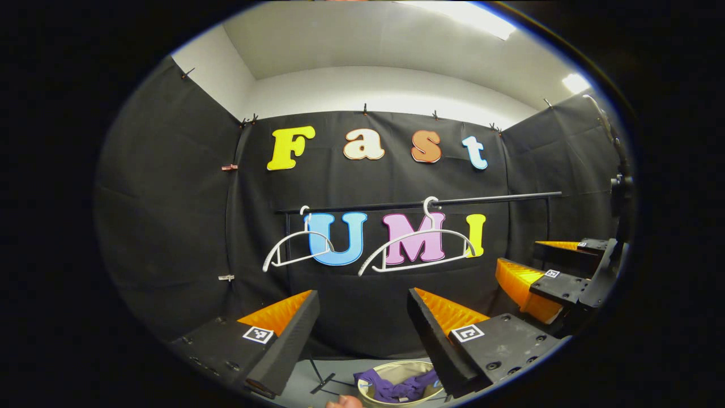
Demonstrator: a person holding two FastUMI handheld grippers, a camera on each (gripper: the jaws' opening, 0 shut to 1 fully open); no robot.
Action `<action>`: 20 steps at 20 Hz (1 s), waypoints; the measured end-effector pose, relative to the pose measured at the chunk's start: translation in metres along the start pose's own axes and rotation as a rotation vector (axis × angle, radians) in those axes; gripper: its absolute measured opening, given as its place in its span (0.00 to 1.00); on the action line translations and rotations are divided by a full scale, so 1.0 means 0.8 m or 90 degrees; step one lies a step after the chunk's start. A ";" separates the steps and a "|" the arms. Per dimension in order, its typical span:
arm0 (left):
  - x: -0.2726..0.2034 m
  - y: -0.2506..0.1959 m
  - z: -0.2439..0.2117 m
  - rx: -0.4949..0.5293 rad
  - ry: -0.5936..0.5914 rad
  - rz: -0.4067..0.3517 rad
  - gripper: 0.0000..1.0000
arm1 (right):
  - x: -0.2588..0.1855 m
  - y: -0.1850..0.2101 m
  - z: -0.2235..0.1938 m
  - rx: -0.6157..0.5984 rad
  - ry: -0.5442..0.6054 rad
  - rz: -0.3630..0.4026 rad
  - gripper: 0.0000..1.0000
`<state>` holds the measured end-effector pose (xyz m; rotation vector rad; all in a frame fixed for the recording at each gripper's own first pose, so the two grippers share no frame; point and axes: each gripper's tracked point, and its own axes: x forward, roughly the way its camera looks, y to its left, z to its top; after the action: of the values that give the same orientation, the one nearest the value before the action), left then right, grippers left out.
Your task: Grasp the clothes on the hanger with both hands and then place them into the laundry hamper below.
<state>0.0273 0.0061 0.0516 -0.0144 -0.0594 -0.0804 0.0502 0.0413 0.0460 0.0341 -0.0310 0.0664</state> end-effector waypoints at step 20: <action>-0.003 0.007 0.000 0.001 -0.003 0.004 0.97 | -0.002 0.006 0.003 -0.007 -0.003 0.004 0.98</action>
<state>0.0256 0.0121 0.0510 -0.0135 -0.0642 -0.0736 0.0483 0.0462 0.0481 0.0227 -0.0362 0.0719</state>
